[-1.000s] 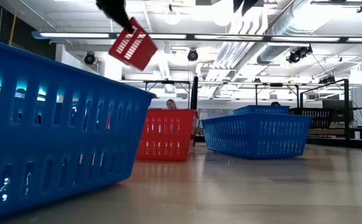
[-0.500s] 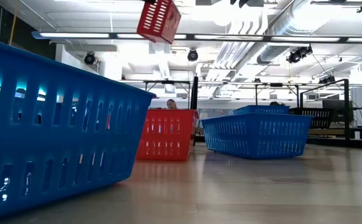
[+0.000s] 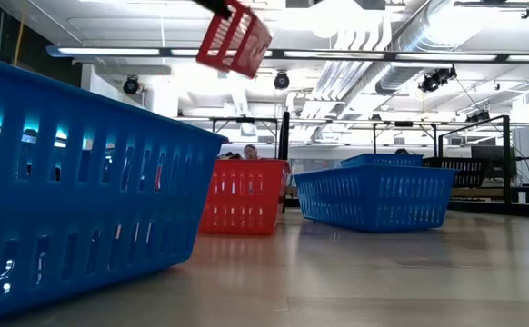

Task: Stack baskets on shelf by color
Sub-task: Put the top red basket on the shelf

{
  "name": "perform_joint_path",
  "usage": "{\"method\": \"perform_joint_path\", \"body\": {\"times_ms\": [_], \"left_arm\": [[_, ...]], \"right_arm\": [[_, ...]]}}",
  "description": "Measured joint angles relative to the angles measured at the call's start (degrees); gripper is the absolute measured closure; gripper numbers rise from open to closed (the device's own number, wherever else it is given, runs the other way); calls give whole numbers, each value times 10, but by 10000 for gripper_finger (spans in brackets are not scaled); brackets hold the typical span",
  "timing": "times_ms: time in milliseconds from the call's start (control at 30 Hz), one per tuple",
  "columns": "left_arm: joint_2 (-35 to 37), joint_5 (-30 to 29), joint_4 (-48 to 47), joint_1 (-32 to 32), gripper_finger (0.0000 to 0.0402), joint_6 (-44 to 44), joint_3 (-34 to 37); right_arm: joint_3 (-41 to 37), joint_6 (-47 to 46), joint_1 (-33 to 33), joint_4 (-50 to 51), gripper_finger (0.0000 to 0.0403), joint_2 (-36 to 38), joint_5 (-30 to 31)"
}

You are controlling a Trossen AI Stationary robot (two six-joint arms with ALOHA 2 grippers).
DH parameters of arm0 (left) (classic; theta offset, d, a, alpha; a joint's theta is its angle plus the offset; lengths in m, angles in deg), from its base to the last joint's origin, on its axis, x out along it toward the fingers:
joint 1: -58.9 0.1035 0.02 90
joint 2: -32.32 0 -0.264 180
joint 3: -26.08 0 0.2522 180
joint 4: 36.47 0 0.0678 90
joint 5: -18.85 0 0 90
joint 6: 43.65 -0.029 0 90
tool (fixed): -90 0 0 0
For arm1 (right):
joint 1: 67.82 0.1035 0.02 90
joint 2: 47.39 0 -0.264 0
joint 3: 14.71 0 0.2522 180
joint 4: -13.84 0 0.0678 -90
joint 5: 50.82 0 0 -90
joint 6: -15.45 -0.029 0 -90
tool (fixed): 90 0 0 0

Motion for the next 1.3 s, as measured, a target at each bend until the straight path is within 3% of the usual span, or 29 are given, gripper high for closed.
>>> {"method": "perform_joint_path", "body": {"times_ms": [333,633,867,1300], "left_arm": [[-73,-100,-72,-44,401,25,0],[-130,-185,-96,-70,401,-123,0],[-156,-305,-102,-79,401,-222,1],[-155,-345,-101,-77,401,-318,1]], "right_arm": [[0,26,-2,-62,313,-9,-29],[-1,6,-12,-73,302,-22,-35],[-2,-58,-16,-78,270,-35,-47],[-2,-156,-16,-95,240,-65,-44]]}}
